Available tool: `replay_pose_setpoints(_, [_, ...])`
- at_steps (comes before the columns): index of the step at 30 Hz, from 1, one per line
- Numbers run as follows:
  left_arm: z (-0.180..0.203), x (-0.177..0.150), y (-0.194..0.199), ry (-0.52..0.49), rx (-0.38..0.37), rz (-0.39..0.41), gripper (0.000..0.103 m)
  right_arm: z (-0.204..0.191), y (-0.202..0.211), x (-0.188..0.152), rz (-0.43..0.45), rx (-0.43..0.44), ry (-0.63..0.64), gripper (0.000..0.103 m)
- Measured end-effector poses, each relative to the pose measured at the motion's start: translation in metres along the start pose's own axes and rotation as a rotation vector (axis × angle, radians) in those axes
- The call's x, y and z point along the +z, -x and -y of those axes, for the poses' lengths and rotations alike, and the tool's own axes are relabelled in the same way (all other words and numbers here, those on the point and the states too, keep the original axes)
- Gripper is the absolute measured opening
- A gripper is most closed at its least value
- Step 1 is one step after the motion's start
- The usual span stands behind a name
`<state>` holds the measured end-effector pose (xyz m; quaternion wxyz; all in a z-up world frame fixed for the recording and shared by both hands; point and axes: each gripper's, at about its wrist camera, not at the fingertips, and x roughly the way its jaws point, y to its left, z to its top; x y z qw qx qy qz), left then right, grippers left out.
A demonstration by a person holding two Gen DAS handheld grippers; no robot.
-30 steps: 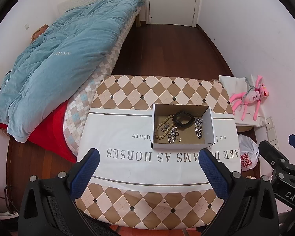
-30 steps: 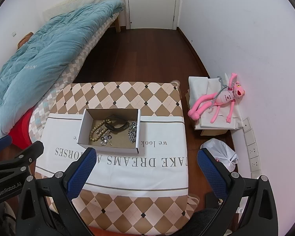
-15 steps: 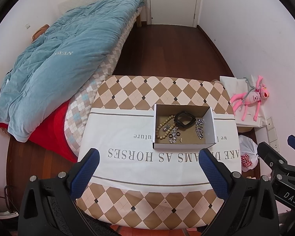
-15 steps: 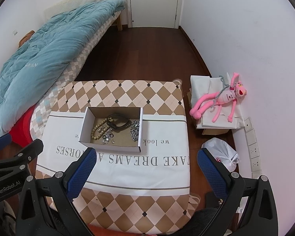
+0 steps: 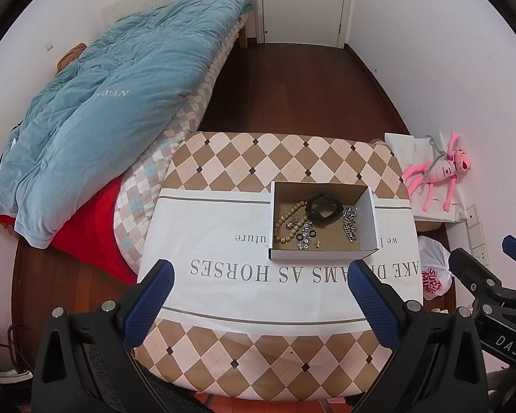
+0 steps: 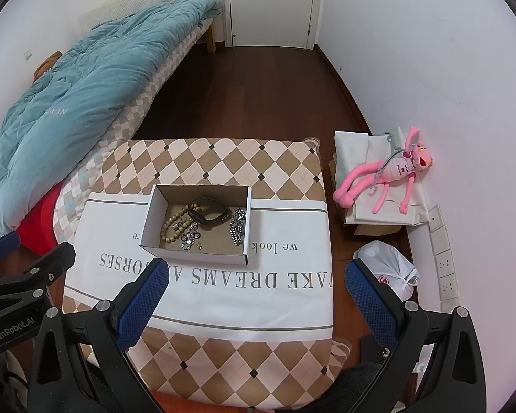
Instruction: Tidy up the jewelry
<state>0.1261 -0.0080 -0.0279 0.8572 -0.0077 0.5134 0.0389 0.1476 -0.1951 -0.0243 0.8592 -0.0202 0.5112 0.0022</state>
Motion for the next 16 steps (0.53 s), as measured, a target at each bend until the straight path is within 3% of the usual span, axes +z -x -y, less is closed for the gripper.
replay_pose_setpoints(16, [0.0022,-0.0009,0.0049,-0.001,-0.001,0.009,0.103,-0.0018,0.0022,-0.0005,0.002,0.002,0.001,0.103])
